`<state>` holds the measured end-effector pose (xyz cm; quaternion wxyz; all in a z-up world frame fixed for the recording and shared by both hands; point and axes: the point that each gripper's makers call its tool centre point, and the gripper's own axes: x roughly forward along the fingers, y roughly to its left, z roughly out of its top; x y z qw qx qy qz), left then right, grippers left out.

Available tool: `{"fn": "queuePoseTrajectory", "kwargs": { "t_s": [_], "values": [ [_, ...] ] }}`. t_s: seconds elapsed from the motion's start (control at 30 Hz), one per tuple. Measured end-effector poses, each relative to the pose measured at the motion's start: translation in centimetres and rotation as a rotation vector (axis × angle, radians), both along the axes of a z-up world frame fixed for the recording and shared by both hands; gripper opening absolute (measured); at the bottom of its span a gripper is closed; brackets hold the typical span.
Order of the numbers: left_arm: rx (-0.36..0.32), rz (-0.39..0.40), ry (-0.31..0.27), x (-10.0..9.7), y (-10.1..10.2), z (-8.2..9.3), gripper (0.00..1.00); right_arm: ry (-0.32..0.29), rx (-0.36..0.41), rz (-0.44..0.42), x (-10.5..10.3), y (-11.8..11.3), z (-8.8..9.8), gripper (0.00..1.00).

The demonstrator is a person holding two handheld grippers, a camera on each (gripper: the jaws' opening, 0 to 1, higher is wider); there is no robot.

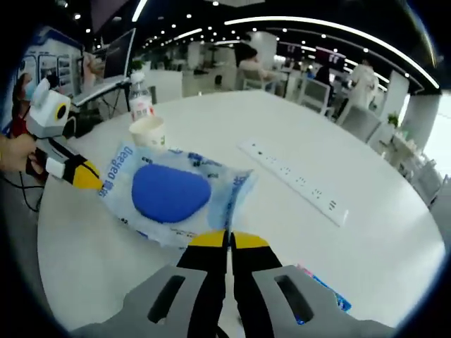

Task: Arrange the tabletop items into an orderly group along one side of the table until the central work area is clear of visible clutter.

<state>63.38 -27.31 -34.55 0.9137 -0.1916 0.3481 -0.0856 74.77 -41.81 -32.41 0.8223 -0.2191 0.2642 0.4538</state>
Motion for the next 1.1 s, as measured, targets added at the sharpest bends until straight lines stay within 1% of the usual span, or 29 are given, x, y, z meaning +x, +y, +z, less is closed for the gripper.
{"fn": "queuePoseTrajectory", "kwargs": {
  "t_s": [0.03,0.17,0.23,0.27,0.3,0.33,0.37,0.47,0.57,0.63,0.67,0.7,0.83,0.9,1.0,1.1],
  "values": [
    [0.009,-0.013,-0.003,0.3,0.2,0.0,0.00,0.001,-0.001,-0.001,-0.3,-0.2,0.0,0.01],
    [0.004,-0.016,-0.013,1.4,0.8,0.3,0.00,-0.002,-0.007,-0.012,-1.0,-0.7,0.1,0.01],
    [0.031,-0.028,-0.020,1.9,1.0,0.4,0.00,-0.003,-0.006,-0.016,-1.3,-0.8,0.1,0.01],
    [0.044,-0.062,-0.019,2.2,0.8,0.3,0.00,-0.007,-0.009,-0.030,-1.3,-1.0,0.1,0.01],
    [0.032,-0.075,-0.012,2.3,0.6,0.3,0.00,-0.013,-0.013,-0.038,-1.3,-1.1,0.1,0.01],
    [0.022,-0.070,-0.015,2.7,0.7,0.3,0.00,-0.020,-0.017,-0.046,-1.3,-1.3,0.1,0.01],
    [0.016,-0.074,-0.019,2.9,0.7,0.3,0.00,-0.020,-0.015,-0.056,-1.3,-1.4,0.1,0.01],
    [0.043,-0.080,-0.021,3.6,1.2,0.3,0.00,-0.010,0.011,-0.080,-1.7,-1.5,0.2,0.01],
    [0.043,-0.075,-0.025,4.1,1.5,0.4,0.00,-0.010,0.005,-0.094,-2.0,-1.5,0.0,0.01],
    [0.043,-0.073,-0.028,4.5,1.5,0.3,0.00,-0.001,0.006,-0.123,-2.1,-1.6,-0.2,0.01],
    [0.051,-0.073,-0.027,4.6,1.5,0.2,0.00,-0.001,0.004,-0.124,-2.1,-1.6,-0.3,0.01],
    [0.072,-0.076,-0.029,4.7,1.5,0.0,0.00,-0.007,-0.013,-0.128,-2.2,-1.6,-0.6,0.01],
    [0.087,-0.066,-0.037,5.1,1.6,-0.3,0.00,-0.011,-0.028,-0.149,-2.1,-1.8,-1.3,0.01],
    [0.078,-0.051,-0.032,5.3,1.7,-0.6,0.00,0.037,-0.012,-0.206,-2.1,-1.9,-2.1,0.01],
    [0.095,-0.031,-0.013,5.4,2.1,-1.5,0.00,0.043,0.027,-0.226,-2.0,-1.6,-2.4,0.01],
    [0.086,-0.020,-0.013,5.9,2.3,-1.9,0.00,0.052,0.038,-0.255,-1.7,-1.6,-2.9,0.01]
  ]
}}
